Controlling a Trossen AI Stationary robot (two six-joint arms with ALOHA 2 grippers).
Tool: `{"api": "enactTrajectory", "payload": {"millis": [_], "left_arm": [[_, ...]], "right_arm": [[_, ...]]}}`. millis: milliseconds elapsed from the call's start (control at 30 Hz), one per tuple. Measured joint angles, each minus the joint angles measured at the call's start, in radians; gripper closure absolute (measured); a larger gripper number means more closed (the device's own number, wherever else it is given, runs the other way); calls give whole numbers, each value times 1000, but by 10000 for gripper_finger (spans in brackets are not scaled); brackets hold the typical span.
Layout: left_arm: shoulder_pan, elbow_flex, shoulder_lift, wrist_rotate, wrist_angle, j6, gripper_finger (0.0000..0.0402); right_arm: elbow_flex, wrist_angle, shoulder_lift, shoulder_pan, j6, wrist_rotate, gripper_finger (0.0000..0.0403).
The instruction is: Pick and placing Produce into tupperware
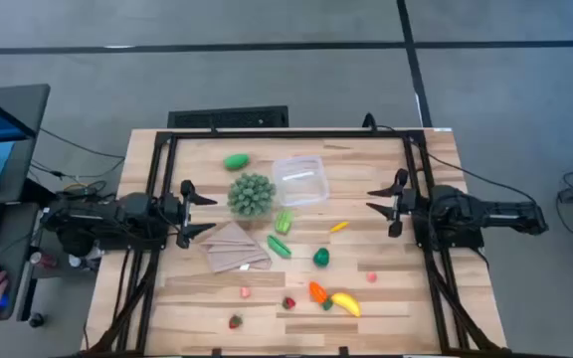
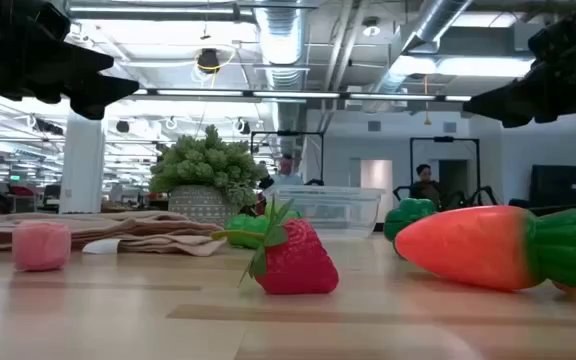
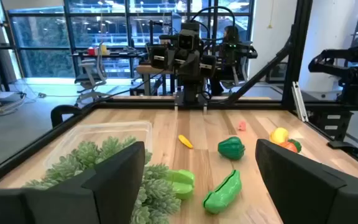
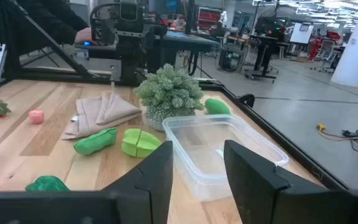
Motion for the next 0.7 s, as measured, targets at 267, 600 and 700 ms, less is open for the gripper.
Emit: {"api": "enactTrajectory", "payload": {"millis": [267, 600, 700], "left_arm": [[0, 0, 0, 0, 0, 0, 104], [0, 0, 0, 0, 0, 0, 104], [0, 0, 0, 0, 0, 8, 104]], "right_arm": [[0, 0, 0, 0, 0, 0, 267], [0, 0, 0, 0, 0, 0, 267], [0, 0, 0, 0, 0, 0, 267]]}}
